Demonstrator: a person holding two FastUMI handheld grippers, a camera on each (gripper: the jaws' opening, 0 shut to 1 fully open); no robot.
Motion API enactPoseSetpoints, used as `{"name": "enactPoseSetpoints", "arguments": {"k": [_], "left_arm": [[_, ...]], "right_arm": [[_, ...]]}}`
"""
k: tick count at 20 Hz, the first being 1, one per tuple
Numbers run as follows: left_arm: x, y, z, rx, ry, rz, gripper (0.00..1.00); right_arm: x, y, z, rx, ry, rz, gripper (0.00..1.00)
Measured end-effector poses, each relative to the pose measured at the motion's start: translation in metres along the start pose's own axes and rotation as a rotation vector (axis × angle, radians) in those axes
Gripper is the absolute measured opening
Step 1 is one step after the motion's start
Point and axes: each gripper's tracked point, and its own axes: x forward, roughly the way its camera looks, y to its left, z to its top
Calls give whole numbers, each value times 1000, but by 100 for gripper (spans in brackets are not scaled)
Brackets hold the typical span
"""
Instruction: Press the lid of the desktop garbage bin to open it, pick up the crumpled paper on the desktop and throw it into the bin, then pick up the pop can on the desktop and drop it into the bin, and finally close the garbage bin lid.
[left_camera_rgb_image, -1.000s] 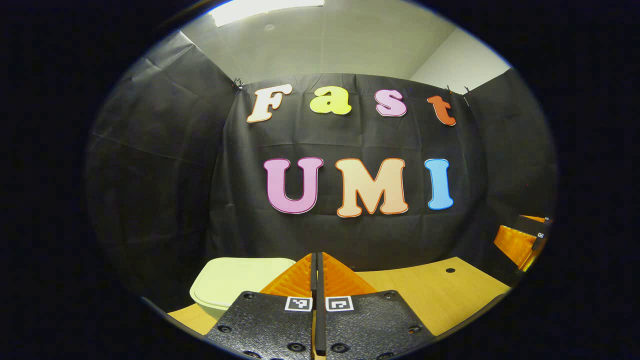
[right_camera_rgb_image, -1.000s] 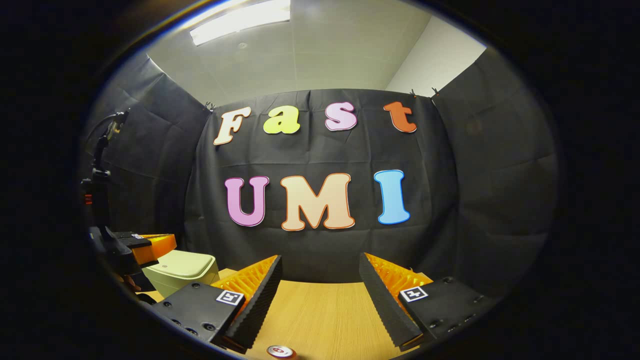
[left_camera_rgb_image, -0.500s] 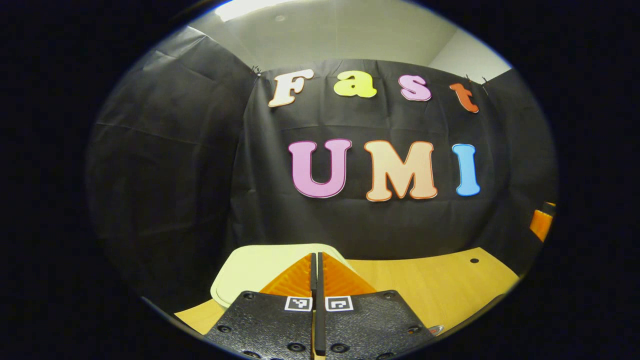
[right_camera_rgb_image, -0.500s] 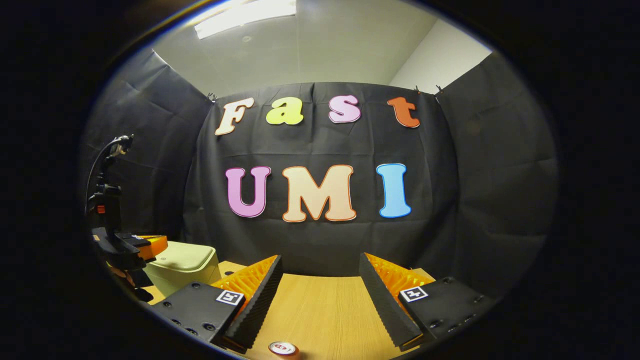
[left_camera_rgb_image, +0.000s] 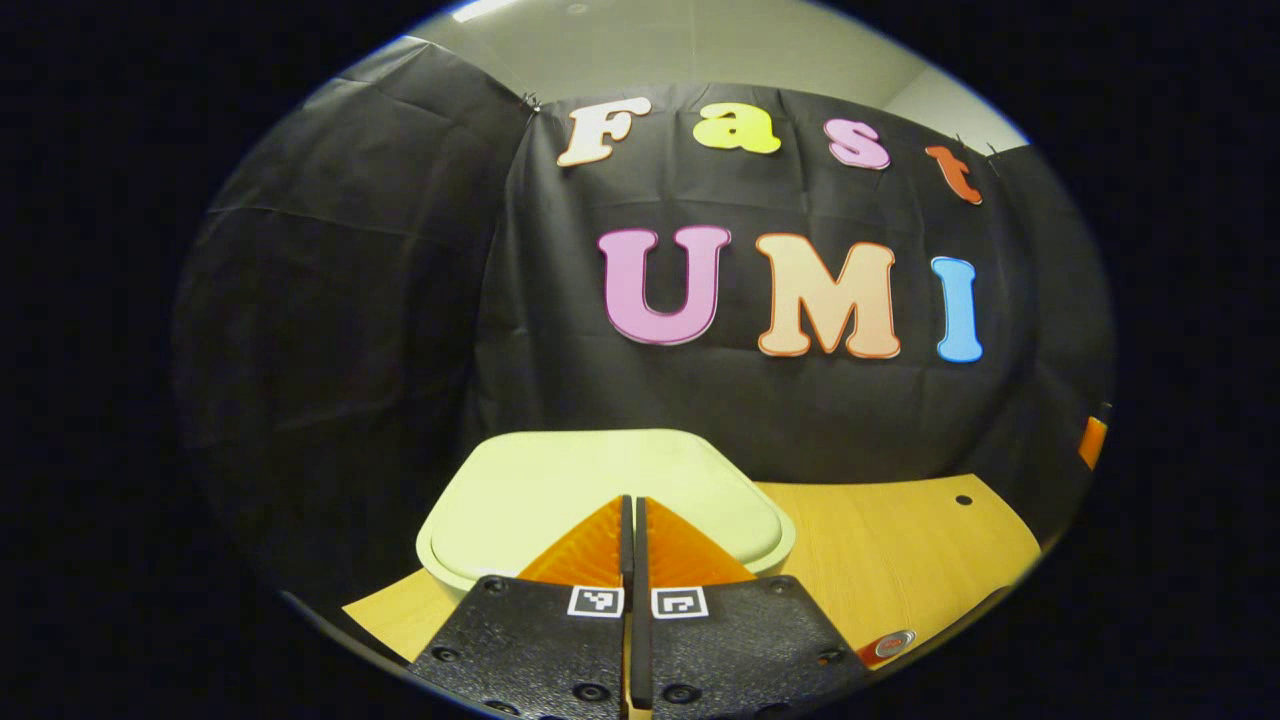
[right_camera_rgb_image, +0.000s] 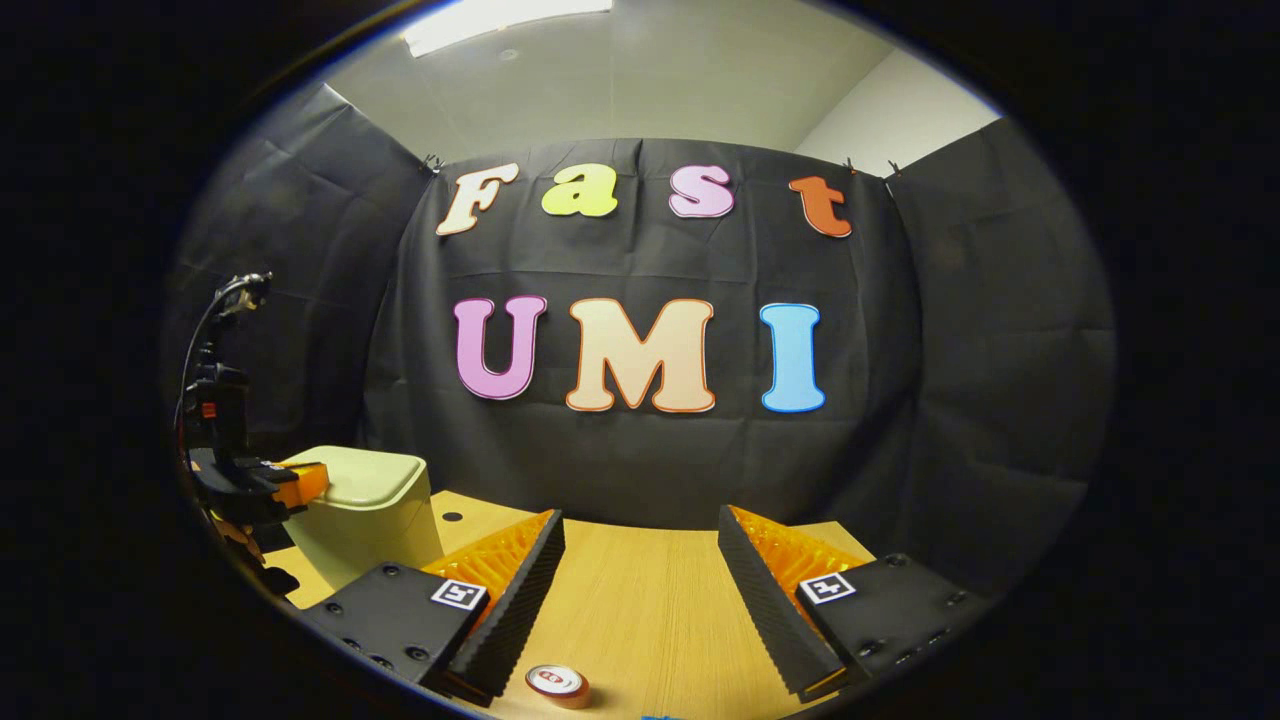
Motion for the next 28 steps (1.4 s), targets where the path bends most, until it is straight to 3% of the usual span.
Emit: {"name": "enactPoseSetpoints", "arguments": {"k": [2, 3, 5, 8, 10, 11, 14, 16, 19, 25, 28], "left_arm": [[-1, -2, 2, -46, -6, -1, 0], [-3, -2, 2, -14, -3, -5, 0], [-3, -2, 16, -13, -85, -13, 0], [-5, -3, 18, -45, -70, -13, 0], [-14, -12, 31, -30, -112, -34, 23], [-17, -15, 36, -3, -125, -42, 27], [-27, -20, 53, 52, -178, -53, 57], [-32, -24, 61, 49, -194, -59, 63], [-41, -24, 75, 50, -229, -54, 82], [-54, -14, 93, 86, -278, -18, 94], [-60, -15, 103, 107, -304, -14, 94]], "right_arm": [[0, -3, -4, -22, 8, -1, 97], [0, -3, -8, -26, 15, 8, 97], [2, -3, -22, -19, 49, 34, 96], [3, -13, -55, 6, 152, 56, 98], [2, -20, -82, 22, 227, 59, 99], [3, -24, -99, 24, 272, 60, 99], [1, -33, -139, 30, 367, 64, 99], [0, -35, -166, 17, 431, 74, 99], [-4, -35, -210, 4, 555, 103, 99], [-34, -28, -288, -20, 821, 173, 99], [-41, -32, -310, -53, 895, 173, 99]]}}
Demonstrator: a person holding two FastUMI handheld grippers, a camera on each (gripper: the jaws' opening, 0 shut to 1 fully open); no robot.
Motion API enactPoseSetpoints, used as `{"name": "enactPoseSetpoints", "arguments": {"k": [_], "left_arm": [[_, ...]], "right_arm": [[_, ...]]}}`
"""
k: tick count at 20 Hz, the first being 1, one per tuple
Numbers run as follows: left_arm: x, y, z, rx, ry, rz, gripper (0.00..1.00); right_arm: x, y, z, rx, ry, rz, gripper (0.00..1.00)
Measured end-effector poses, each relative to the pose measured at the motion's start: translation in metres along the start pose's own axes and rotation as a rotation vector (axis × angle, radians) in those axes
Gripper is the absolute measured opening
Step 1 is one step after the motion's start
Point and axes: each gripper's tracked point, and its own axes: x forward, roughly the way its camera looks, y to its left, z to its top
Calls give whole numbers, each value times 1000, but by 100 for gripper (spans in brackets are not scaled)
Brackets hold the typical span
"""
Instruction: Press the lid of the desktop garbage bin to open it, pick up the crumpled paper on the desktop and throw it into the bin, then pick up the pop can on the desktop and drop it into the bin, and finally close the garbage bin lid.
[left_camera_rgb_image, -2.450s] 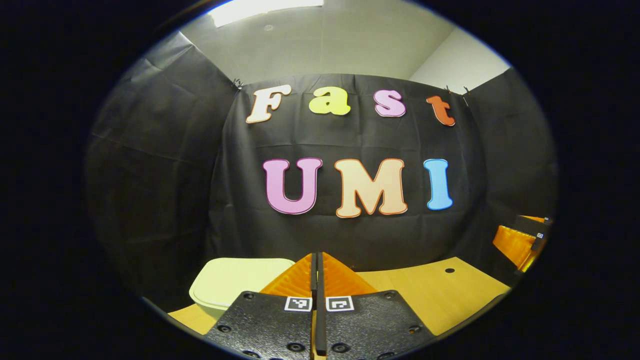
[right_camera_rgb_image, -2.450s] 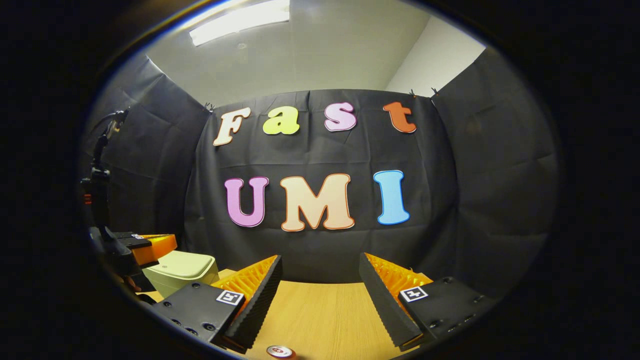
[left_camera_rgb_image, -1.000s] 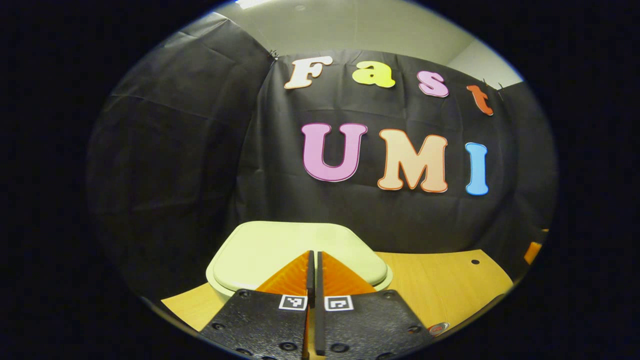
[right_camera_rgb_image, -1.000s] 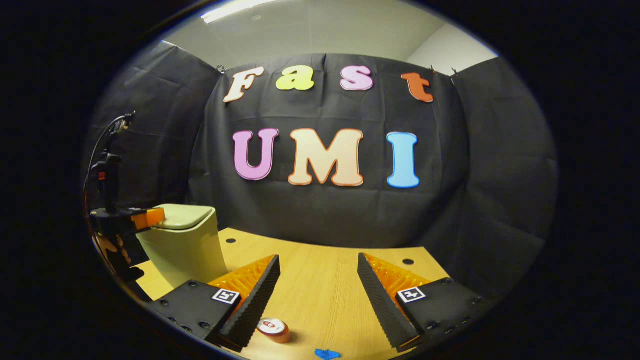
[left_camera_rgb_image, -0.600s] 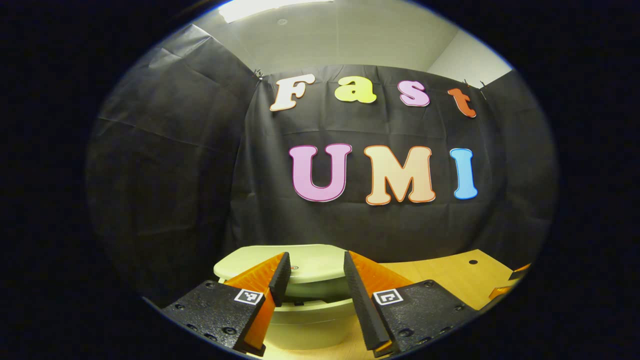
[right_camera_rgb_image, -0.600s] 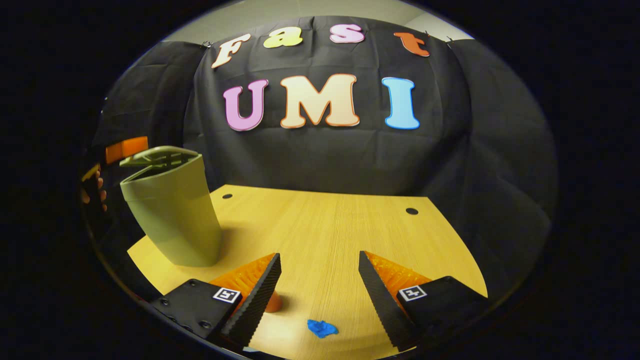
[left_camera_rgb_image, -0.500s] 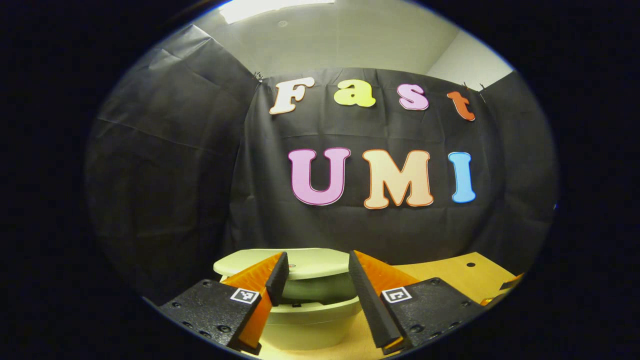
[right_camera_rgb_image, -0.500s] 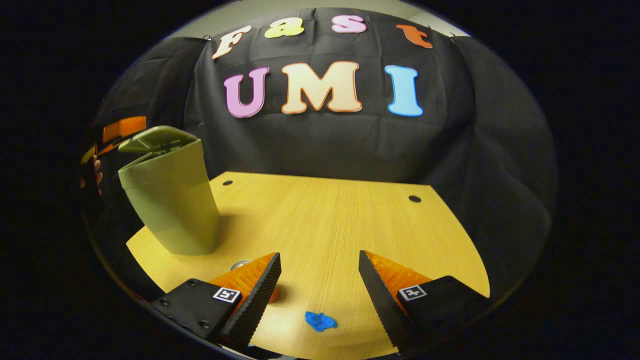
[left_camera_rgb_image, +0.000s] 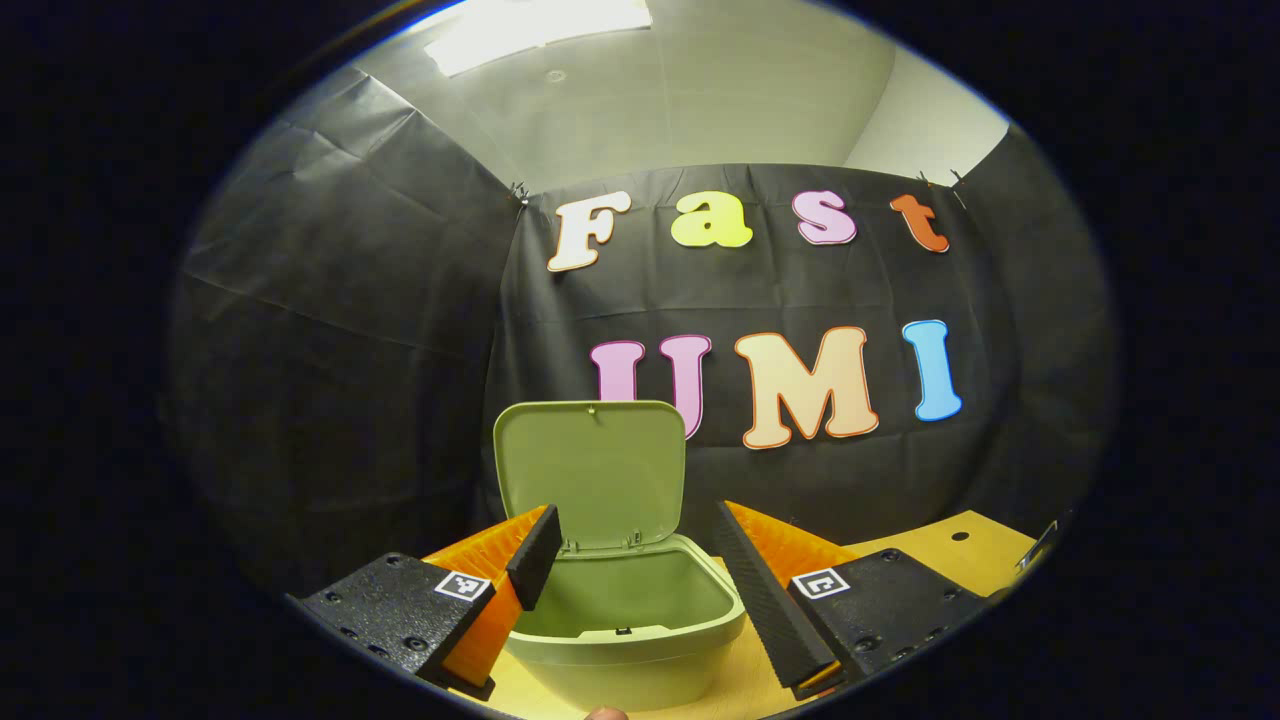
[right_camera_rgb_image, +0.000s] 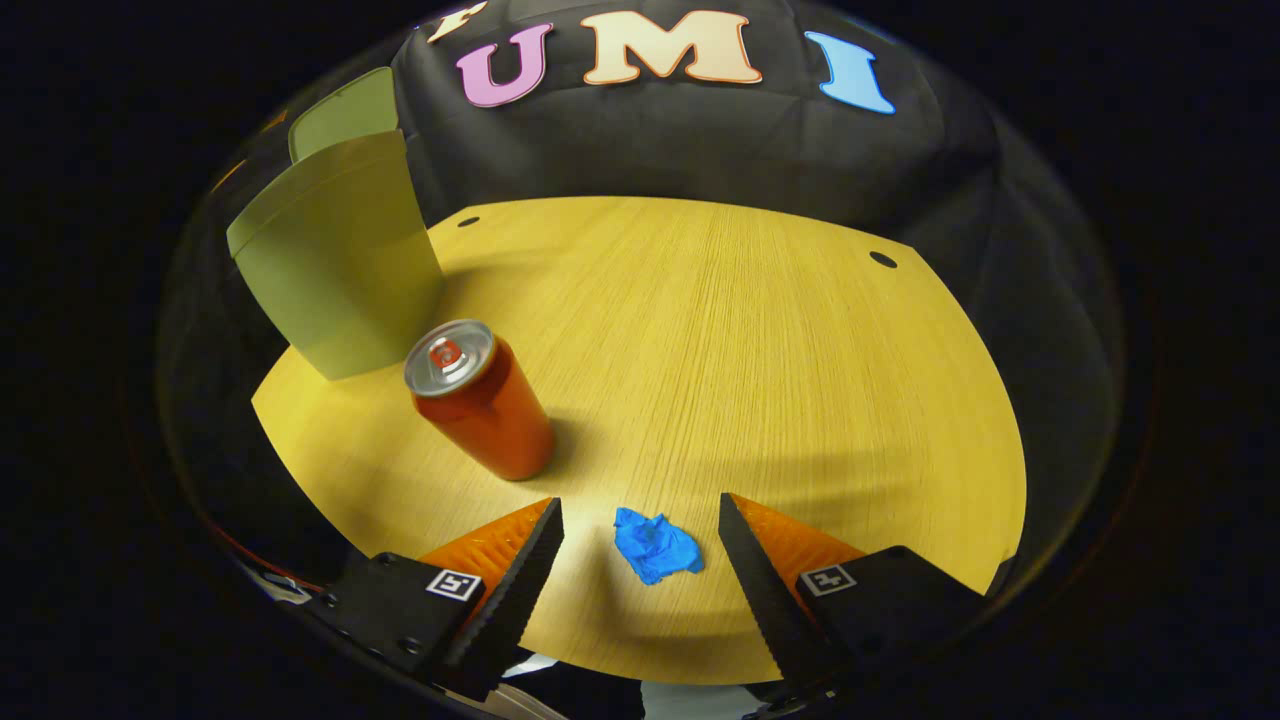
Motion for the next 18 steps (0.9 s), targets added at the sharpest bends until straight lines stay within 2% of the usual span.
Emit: {"name": "enactPoseSetpoints", "arguments": {"k": [4, 5, 7, 9, 11, 12, 14, 15, 17, 18], "left_arm": [[-1, 0, 2, 2, -1, -4, 94], [-2, 0, 2, -1, 2, -7, 94], [-2, 1, -1, 1, 11, -9, 94], [-2, 2, -4, 5, 19, -11, 94], [-4, 1, -9, -1, 32, -14, 94], [-3, -1, -12, -5, 40, -20, 94], [-5, -2, -16, -7, 53, -28, 94], [-5, -2, -15, -5, 55, -32, 94], [-6, -1, -18, 2, 60, -38, 94], [-7, -1, -20, 4, 63, -41, 94]], "right_arm": [[13, -3, -23, -14, 74, -16, 98], [15, -4, -30, -10, 97, -16, 93], [18, -3, -37, 16, 127, -10, 89], [23, -5, -30, 53, 112, -10, 81], [29, -7, -19, 69, 80, -9, 78], [30, -9, -18, 70, 70, -12, 70], [28, -13, -15, 90, 54, -19, 32], [27, -12, -14, 97, 54, -17, 21], [22, -8, -7, 124, 40, -7, 19], [19, -7, 1, 131, 20, -3, 21]]}}
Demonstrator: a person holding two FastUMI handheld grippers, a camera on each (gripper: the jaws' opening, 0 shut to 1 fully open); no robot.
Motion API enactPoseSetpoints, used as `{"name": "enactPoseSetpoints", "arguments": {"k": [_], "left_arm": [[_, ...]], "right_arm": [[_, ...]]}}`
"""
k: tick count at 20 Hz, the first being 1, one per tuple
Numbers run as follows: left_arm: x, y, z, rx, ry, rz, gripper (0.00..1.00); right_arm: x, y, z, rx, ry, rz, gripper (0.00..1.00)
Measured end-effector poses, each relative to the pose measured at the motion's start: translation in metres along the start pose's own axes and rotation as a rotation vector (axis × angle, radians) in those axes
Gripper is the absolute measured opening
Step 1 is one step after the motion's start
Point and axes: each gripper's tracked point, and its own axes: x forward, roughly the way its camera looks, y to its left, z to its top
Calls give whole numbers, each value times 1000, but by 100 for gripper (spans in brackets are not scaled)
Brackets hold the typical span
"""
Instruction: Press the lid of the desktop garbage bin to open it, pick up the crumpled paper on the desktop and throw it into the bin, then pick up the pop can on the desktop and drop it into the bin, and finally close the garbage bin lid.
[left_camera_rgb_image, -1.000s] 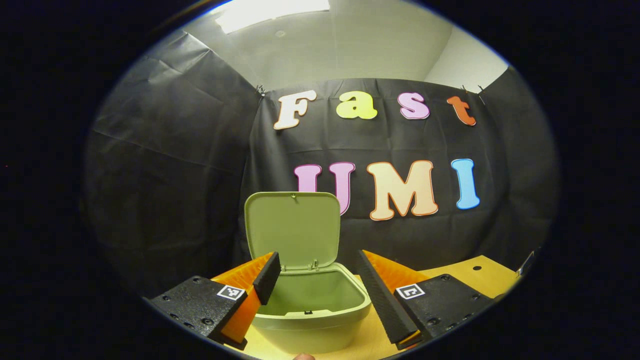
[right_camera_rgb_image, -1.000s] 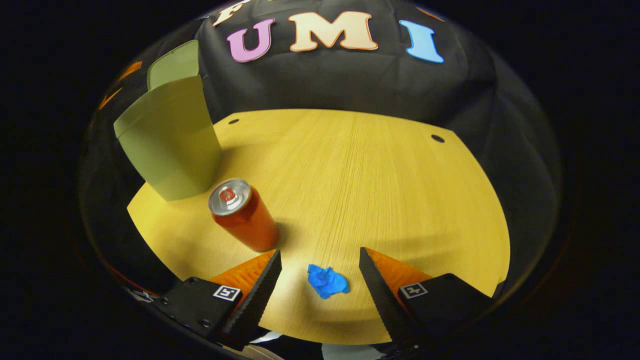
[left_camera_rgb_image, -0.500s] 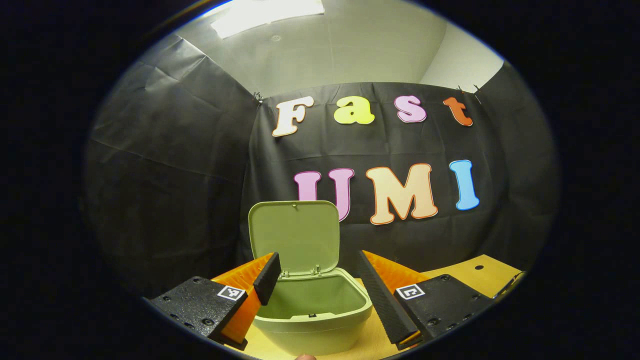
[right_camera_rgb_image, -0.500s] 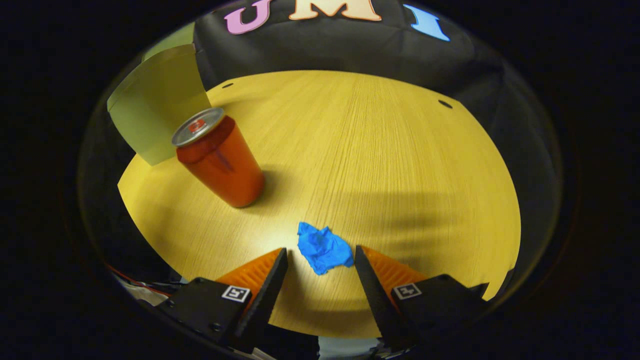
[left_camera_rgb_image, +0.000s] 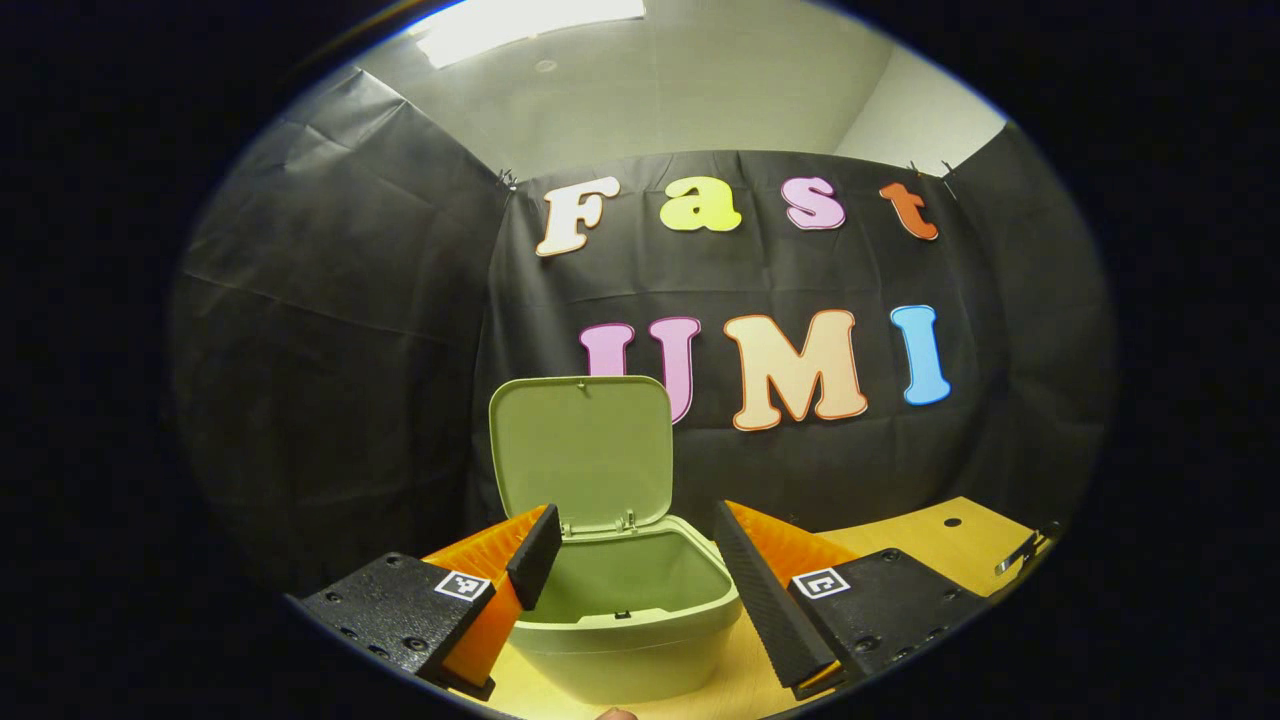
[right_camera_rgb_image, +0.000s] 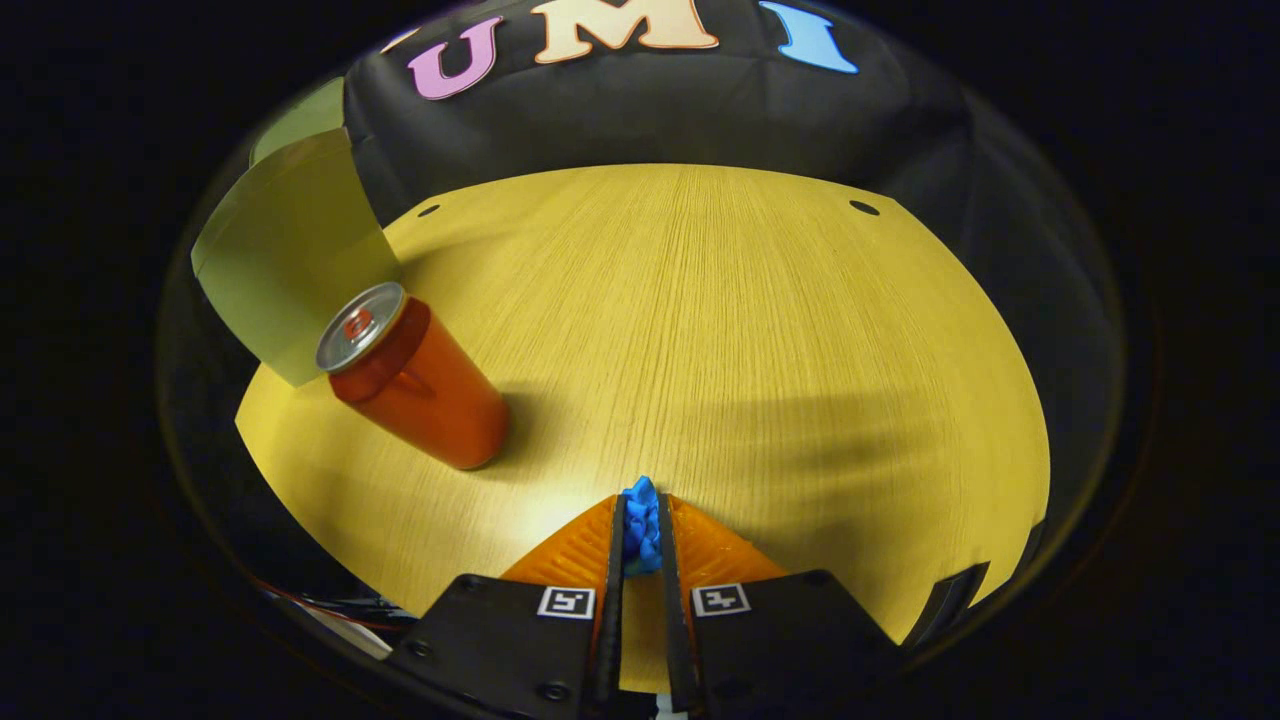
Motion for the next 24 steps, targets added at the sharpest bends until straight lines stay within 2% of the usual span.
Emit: {"name": "enactPoseSetpoints", "arguments": {"k": [3, 4, 5, 6, 7, 14, 17, 21, 22, 24], "left_arm": [[-2, 2, -3, -3, 8, -7, 94], [-2, 4, -5, -5, 12, -8, 94], [-2, 6, -5, -7, 11, -9, 94], [-2, 8, -5, -8, 10, -7, 94], [-3, 11, -5, -8, 10, -6, 93], [-11, 45, -18, -10, 32, 39, 94], [-15, 62, -22, -10, 42, 60, 93], [-21, 88, -29, 5, 54, 93, 94], [-21, 94, -32, 8, 59, 103, 94], [-23, 108, -38, 10, 73, 122, 94]], "right_arm": [[-16, 7, 37, -15, -90, -5, 21], [-22, 10, 52, -23, -128, -8, 18], [-29, 13, 69, -29, -166, -6, 21], [-41, 18, 92, -36, -220, 0, 17], [-49, 23, 104, -43, -260, 6, 21], [-115, 91, 205, -119, -504, 110, 21], [-132, 128, 236, -145, -576, 167, 21], [-144, 174, 261, -223, -634, 205, 21], [-144, 187, 265, -237, -641, 222, 17], [-143, 211, 272, -253, -651, 257, 21]]}}
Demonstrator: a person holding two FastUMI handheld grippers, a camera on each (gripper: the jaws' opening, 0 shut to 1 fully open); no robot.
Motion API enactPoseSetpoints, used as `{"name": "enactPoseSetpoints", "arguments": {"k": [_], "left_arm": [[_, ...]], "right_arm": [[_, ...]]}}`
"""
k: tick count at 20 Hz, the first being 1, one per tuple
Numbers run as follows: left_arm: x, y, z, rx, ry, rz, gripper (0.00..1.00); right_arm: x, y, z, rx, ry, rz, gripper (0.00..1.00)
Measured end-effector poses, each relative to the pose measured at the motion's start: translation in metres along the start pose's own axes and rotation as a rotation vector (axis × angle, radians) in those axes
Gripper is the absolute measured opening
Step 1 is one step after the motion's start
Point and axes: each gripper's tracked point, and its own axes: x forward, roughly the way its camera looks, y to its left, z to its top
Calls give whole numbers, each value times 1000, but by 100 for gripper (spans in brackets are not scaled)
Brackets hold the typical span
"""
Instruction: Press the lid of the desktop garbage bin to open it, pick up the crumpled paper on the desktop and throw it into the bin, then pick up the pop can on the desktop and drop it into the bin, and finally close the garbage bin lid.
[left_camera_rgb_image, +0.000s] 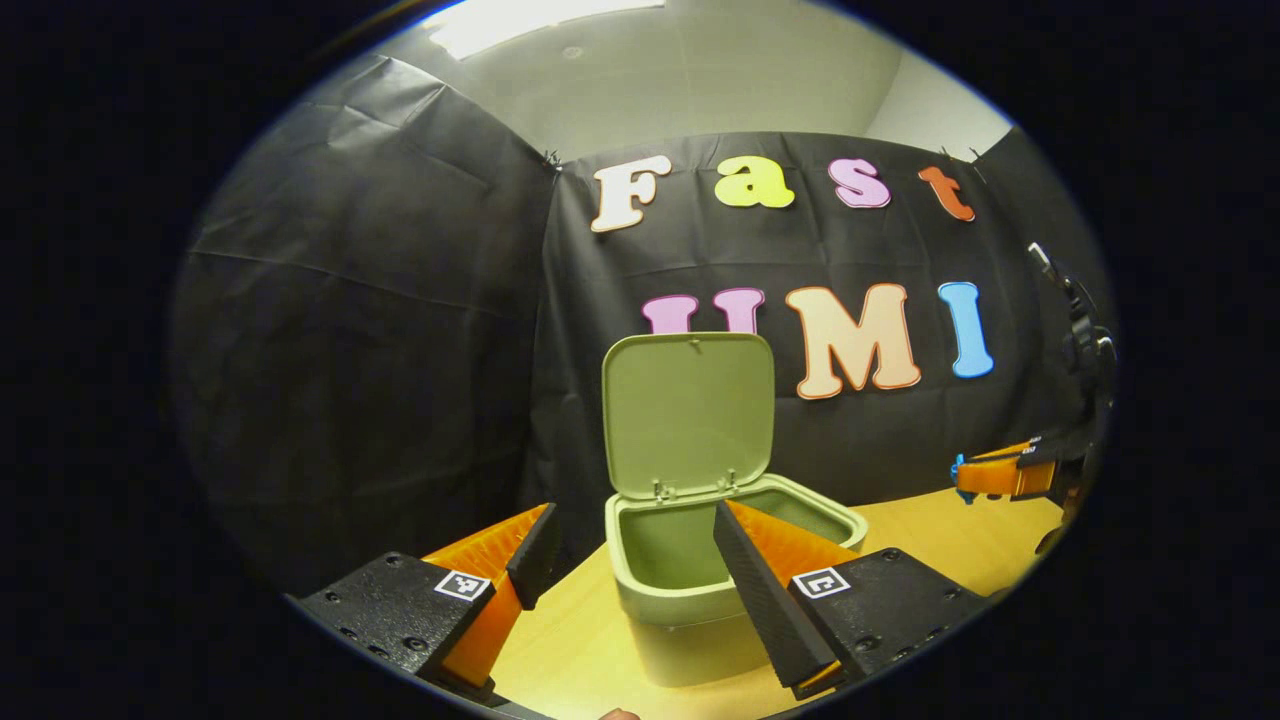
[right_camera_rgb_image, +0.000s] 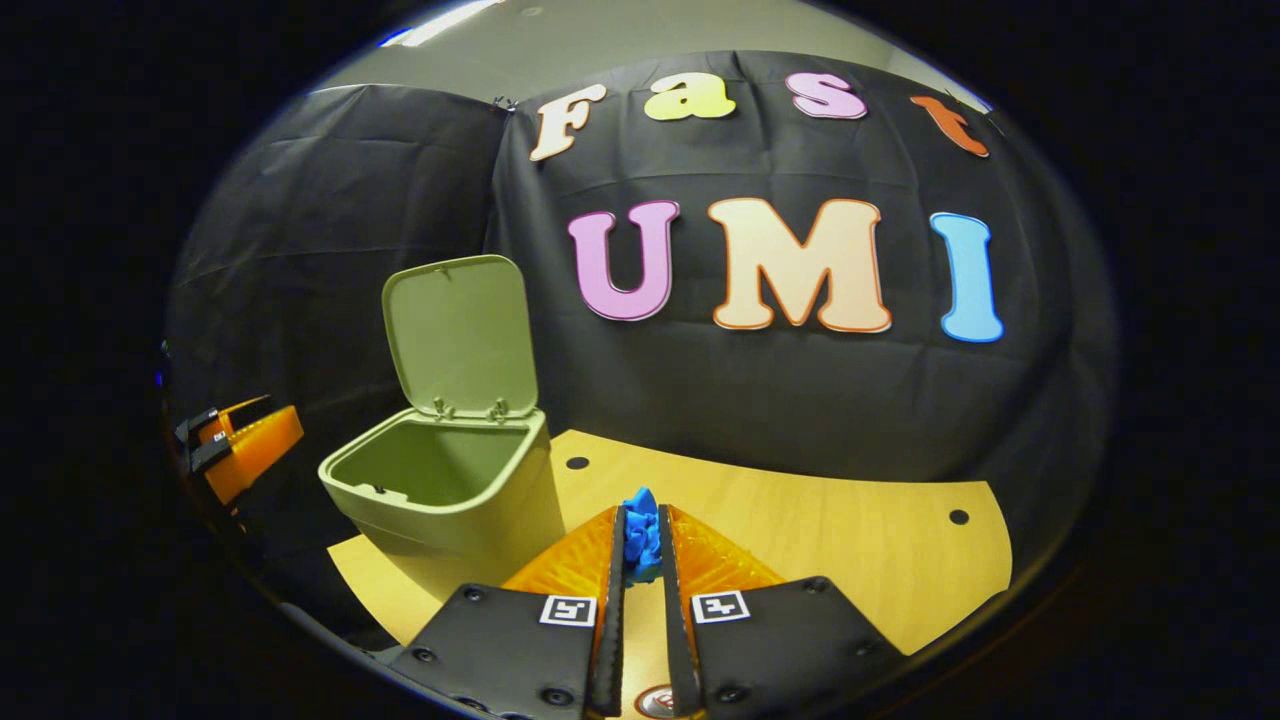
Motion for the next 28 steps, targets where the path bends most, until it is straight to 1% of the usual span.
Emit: {"name": "enactPoseSetpoints", "arguments": {"k": [1, 2, 3, 7, 10, 12, 13, 15, 18, 20, 23, 24, 26, 28], "left_arm": [[0, 7, -2, -2, 7, 9, 94], [-1, 14, -6, -4, 15, 19, 94], [-2, 21, -11, -3, 25, 29, 94], [-2, 40, -24, 10, 59, 55, 94], [0, 46, -30, 13, 73, 57, 94], [2, 45, -31, 21, 78, 54, 94], [2, 44, -29, 27, 77, 51, 94], [5, 40, -28, 35, 69, 45, 94], [8, 25, -27, 34, 69, 22, 94], [9, 8, -23, 27, 63, -4, 94], [8, -23, -18, 14, 47, -63, 94], [8, -46, -15, 8, 38, -109, 94], [7, -79, -15, 2, 34, -175, 94], [4, -108, -15, 1, 37, -227, 94]], "right_arm": [[6, 12, 6, 2, -6, 22, 21], [12, 23, 12, 4, -17, 43, 17], [18, 33, 17, 4, -25, 60, 20], [45, 73, 30, -10, -30, 139, 21], [57, 104, 30, -11, -29, 213, 21], [66, 118, 26, -16, -6, 239, 20], [70, 122, 23, -16, 8, 239, 21], [72, 125, 18, -25, 22, 239, 52], [63, 114, 23, -54, -7, 213, 100], [54, 103, 28, -55, -37, 196, 100], [32, 67, 35, -58, -75, 140, 100], [21, 44, 36, -62, -82, 101, 99], [1, 7, 32, -49, -82, 42, 100], [-16, -25, 28, -31, -83, -13, 100]]}}
